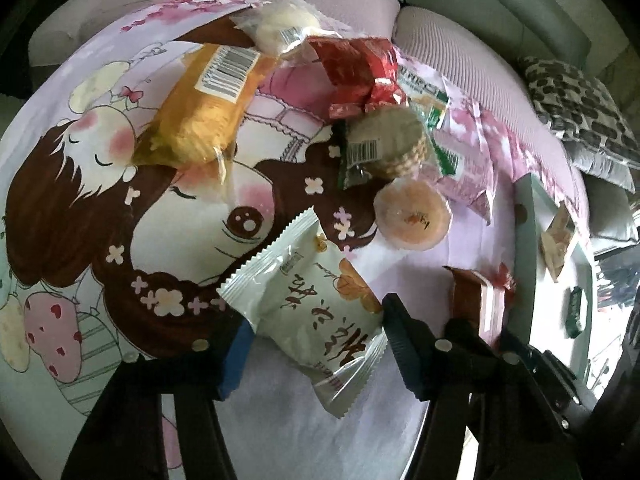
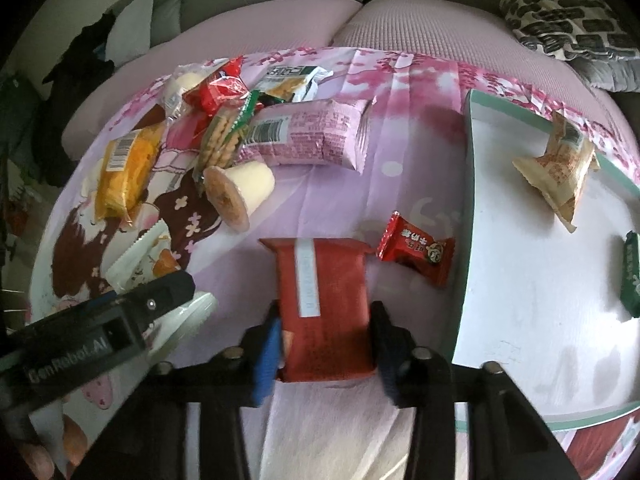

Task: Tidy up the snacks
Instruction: 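Carry both packs over the tray and open both tools to release them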

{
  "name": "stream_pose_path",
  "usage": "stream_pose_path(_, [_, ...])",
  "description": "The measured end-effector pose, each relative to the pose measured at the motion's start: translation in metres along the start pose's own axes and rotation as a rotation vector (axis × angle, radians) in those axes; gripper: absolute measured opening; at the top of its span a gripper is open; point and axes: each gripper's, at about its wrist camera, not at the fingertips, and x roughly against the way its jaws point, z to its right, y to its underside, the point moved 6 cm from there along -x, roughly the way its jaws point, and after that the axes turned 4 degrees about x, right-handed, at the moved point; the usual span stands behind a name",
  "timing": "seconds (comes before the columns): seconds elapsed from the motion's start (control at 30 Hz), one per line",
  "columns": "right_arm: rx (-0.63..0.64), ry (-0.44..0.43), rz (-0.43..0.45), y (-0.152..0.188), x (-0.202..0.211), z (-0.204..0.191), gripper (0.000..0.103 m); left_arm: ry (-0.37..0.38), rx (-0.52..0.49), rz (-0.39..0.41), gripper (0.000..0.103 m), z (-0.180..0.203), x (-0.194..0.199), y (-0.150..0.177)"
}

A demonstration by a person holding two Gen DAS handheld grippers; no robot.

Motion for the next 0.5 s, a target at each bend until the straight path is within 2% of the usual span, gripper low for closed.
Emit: stream_pose_path(0.5, [-0.029, -0.039, 0.112, -0.011, 0.043, 0.001, 0.042, 0.066, 0.017, 0.079, 0.063, -0.010, 0.039, -0.009])
